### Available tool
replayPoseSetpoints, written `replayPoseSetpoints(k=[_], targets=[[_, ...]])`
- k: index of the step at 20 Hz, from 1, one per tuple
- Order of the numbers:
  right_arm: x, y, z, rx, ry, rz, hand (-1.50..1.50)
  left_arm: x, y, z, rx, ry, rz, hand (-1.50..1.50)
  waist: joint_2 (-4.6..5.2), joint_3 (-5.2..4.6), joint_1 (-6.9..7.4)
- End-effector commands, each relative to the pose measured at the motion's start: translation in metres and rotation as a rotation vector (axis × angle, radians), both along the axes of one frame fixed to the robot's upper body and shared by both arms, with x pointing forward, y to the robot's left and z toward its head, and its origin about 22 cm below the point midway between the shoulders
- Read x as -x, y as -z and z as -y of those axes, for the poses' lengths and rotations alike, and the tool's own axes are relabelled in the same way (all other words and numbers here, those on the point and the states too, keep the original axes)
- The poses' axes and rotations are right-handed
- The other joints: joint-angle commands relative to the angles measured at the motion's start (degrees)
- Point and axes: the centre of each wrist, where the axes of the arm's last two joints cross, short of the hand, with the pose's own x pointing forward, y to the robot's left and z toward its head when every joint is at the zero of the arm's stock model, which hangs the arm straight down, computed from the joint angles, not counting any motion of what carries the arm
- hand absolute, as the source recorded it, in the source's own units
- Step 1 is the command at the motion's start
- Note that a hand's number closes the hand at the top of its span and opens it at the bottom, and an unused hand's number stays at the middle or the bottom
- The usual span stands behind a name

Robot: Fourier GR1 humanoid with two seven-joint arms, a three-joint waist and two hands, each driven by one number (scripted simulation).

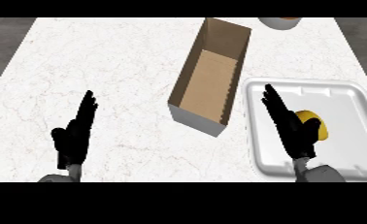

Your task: Pick the lemon from the tray and place it in the cardboard box

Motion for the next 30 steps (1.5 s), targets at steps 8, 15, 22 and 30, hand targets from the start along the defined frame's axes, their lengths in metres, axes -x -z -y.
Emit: replayPoseSetpoints(k=[8,15,22,30], targets=[[-0.047,-0.124,0.062,0.455,-0.649,0.398,-1.50,-0.011,-0.030,-0.070,-0.332,-0.048,-0.026,0.00,-3.37,0.16,2.19],[-0.019,-0.062,0.149,0.018,-0.771,0.401,-1.50,-0.026,-0.057,-0.091,-0.402,-0.071,-0.006,0.00,0.33,1.00,1.67],[-0.039,-0.104,0.183,0.296,-0.833,0.562,-1.50,-0.032,-0.059,-0.080,-0.396,-0.042,-0.009,0.00,0.12,0.87,3.17],[-0.056,-0.136,0.188,0.722,-1.112,0.500,-1.50,-0.050,-0.071,-0.070,-0.405,-0.028,0.001,0.00,0.36,0.53,4.52]])
